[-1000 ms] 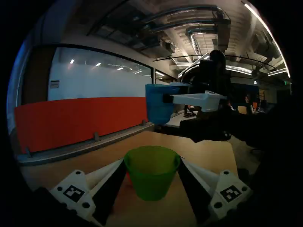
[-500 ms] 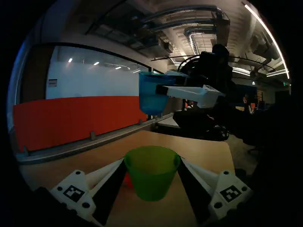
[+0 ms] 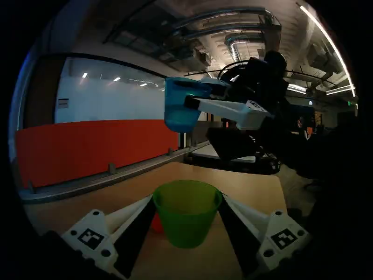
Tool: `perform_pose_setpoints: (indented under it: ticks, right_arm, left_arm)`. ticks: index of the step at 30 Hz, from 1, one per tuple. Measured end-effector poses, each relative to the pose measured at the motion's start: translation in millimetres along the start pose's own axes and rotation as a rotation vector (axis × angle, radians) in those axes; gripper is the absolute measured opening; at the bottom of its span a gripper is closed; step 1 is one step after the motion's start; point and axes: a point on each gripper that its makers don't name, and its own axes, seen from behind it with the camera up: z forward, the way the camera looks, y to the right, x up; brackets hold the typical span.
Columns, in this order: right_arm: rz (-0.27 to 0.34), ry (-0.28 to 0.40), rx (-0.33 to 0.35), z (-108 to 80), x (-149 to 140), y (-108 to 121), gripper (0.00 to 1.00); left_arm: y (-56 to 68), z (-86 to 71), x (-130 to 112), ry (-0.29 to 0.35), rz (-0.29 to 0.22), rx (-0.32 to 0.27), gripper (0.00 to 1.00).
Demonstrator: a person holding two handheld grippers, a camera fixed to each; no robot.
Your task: Pour water
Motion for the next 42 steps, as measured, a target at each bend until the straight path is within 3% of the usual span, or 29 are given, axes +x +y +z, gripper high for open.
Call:
perform_pose_setpoints:
  ticks: [32,42]
  right_arm:
    - [-0.339,-0.064,0.008,14.9,6,6,0.91]
    - [-0.409,-0.093,0.009,18.8,3,7,0.91]
  left_arm:
    - [4.2,5.0,-3,0.001,-0.005,-0.017,0.89]
    - [4.7,3.8,-1,0.007,-0.006,-0.022,0.89]
